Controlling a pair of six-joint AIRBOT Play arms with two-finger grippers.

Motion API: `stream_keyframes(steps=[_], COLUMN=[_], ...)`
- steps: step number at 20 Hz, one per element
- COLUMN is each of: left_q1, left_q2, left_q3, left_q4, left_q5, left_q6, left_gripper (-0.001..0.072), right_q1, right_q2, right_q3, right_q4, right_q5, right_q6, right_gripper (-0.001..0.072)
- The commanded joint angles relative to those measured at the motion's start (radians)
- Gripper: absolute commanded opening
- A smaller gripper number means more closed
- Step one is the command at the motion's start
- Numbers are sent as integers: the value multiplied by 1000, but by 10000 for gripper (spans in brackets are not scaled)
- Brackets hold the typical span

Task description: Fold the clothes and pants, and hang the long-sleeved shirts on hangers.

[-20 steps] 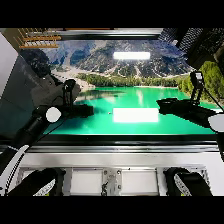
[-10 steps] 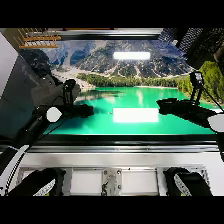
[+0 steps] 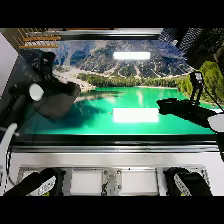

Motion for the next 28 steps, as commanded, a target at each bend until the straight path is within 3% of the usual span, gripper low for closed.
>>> stream_keyframes(steps=[1, 7, 12, 13, 15, 16, 18, 23, 28], left_q1=[122, 95, 42, 32, 11, -4, -48, -278, -582], left_q2=[-188, -474, -519, -519, -519, -518, -499, -350, -309], left_q3=[190, 373, 388, 394, 412, 430, 470, 482, 482], left_q4=[58, 47, -26, -26, -30, -33, -124, -441, -463], left_q5=[-124, -136, -173, -204, -298, -351, -424, -385, -234], left_q6=[172, 221, 263, 260, 253, 232, 223, 223, 212], left_gripper=[707, 708, 705, 539, 58, 3, 3, 3, 4], right_q1=[0, 0, 0, 0, 0, 0, 0, 0, -88], right_q2=[0, 0, 0, 0, 0, 0, 0, 3, 40], right_q3=[0, 0, 0, 0, 0, 0, 0, 0, 35], right_q4=[0, 0, 0, 0, 0, 0, 0, 71, -150], right_q5=[0, 0, 0, 0, 0, 0, 0, 1, 0], right_q6=[0, 0, 0, 0, 0, 0, 0, 0, -14], right_gripper=[18, 18, 18, 19, 18, 18, 18, 18, 16])
